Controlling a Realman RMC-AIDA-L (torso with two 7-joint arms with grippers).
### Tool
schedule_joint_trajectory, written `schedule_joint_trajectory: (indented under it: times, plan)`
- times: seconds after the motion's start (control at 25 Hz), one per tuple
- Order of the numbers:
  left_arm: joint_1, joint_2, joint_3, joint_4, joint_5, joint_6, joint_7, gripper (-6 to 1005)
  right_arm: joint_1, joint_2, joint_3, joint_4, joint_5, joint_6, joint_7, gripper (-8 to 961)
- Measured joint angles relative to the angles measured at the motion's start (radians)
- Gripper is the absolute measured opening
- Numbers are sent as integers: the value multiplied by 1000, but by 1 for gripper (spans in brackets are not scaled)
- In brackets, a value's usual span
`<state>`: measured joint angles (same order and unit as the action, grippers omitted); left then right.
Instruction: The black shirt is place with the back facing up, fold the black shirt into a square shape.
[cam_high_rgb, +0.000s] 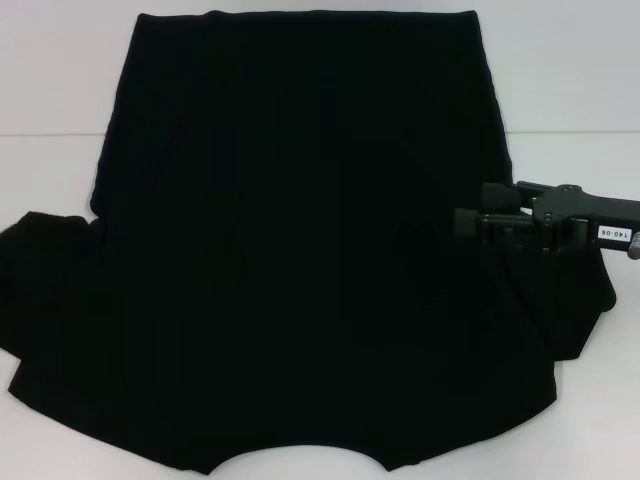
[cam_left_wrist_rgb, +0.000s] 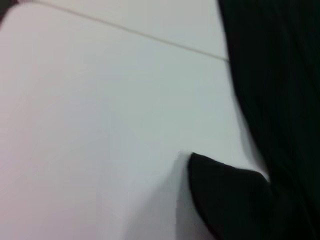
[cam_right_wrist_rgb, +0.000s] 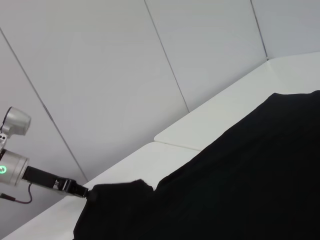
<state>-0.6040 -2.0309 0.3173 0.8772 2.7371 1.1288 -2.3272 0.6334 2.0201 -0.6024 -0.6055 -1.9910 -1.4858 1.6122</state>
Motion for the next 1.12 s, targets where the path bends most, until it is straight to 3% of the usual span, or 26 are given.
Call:
schedule_joint_trajectory:
  times: [0.72,1.12]
  plan:
    - [-13,4,-1,-30,-79,-129,61,29,0,2,1,3,0,1,-1,915]
    - [-15,6,-5,-43,-132,-116,86,32,0,2,1,6,0,1,-1,915]
